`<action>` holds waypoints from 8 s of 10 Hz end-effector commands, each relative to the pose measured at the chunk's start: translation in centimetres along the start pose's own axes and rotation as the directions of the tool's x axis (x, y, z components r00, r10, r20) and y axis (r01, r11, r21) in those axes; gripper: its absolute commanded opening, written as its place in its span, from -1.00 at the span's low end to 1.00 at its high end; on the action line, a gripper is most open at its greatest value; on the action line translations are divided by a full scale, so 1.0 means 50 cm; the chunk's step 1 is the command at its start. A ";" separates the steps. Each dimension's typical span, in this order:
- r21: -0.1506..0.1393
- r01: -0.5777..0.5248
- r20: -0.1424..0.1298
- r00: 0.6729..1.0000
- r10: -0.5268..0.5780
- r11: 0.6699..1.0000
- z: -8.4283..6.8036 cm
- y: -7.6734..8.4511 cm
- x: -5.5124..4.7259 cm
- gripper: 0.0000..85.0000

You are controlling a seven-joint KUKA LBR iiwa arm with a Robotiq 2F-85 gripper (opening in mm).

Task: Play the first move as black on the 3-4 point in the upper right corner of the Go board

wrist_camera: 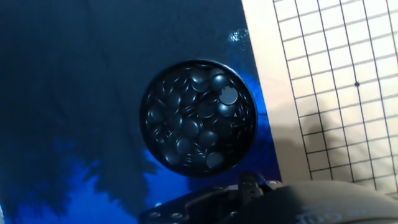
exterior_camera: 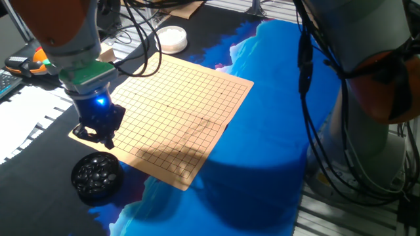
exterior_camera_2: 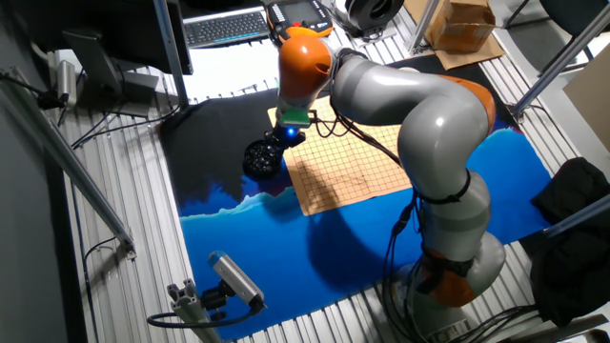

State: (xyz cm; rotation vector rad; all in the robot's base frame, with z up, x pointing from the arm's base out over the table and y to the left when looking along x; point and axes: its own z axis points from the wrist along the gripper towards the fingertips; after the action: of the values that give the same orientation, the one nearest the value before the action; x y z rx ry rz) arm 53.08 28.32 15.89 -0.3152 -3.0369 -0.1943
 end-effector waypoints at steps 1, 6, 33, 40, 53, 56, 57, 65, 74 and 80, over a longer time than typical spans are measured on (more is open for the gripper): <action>-0.007 0.011 -0.002 1.000 -0.011 1.000 -0.001 -0.001 0.000 -1.00; -0.055 -0.065 -0.016 0.998 0.064 0.996 -0.001 -0.001 0.000 -1.00; -0.045 -0.209 0.058 0.976 0.211 0.977 0.154 0.115 -0.038 -0.60; -0.048 -0.208 0.071 0.975 0.211 0.977 0.172 0.117 -0.039 -0.20; -0.047 -0.207 0.091 0.973 0.210 0.977 0.200 0.125 -0.029 -0.20; -0.048 -0.200 0.093 0.975 0.204 0.979 0.202 0.125 -0.030 -0.20; -0.047 -0.199 0.094 0.975 0.203 0.979 0.203 0.125 -0.031 -0.20; -0.037 -0.175 0.086 0.980 0.178 0.984 0.193 0.119 -0.037 -0.60; -0.038 -0.157 0.076 0.984 0.159 0.987 0.156 0.089 -0.081 -0.20; -0.047 -0.167 0.095 0.981 0.171 0.985 0.177 0.102 -0.071 -0.20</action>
State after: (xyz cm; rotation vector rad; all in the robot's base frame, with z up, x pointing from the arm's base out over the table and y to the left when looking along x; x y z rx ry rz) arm 57.01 33.73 7.39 -0.5998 -3.0844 -0.2321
